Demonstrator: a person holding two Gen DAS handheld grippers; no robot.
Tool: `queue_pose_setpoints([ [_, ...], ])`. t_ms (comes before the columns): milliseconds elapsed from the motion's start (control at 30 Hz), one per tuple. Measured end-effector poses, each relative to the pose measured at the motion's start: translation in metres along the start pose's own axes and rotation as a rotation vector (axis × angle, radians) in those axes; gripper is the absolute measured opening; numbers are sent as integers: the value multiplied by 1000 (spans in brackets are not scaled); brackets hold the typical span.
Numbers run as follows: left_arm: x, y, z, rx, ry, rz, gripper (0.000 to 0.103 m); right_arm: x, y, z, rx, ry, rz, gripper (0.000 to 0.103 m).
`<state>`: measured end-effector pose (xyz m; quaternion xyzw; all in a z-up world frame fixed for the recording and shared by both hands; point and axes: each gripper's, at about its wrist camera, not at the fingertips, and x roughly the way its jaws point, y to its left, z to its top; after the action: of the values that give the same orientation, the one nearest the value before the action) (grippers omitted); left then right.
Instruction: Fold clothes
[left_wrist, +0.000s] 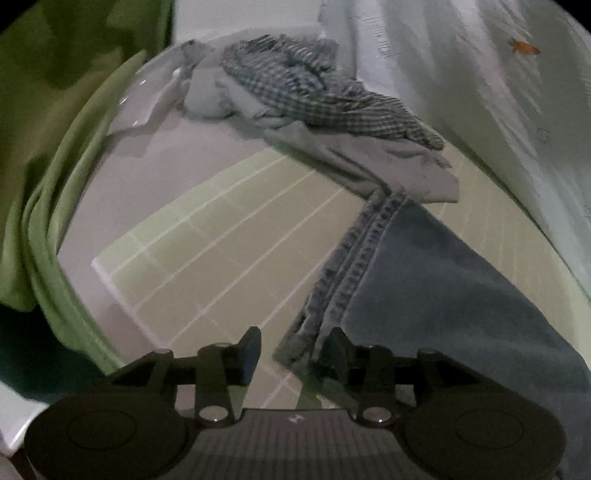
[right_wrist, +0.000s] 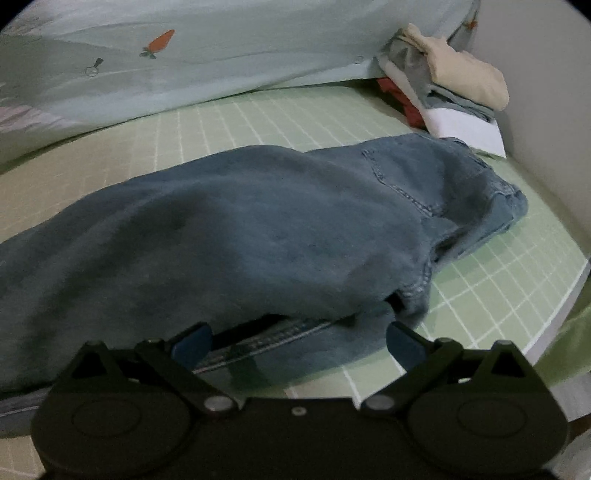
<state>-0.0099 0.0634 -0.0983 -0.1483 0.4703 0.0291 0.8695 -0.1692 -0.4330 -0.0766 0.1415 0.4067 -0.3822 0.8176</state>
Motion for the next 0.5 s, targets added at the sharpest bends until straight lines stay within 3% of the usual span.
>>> queue_pose_setpoints([
  [267,19,-30,5,69,53,-21,44,-6,7,8,-4,-30,14,102],
  [500,27,-35,0,66,65,-11,43,-2,-1,8,85,-10,107,97],
])
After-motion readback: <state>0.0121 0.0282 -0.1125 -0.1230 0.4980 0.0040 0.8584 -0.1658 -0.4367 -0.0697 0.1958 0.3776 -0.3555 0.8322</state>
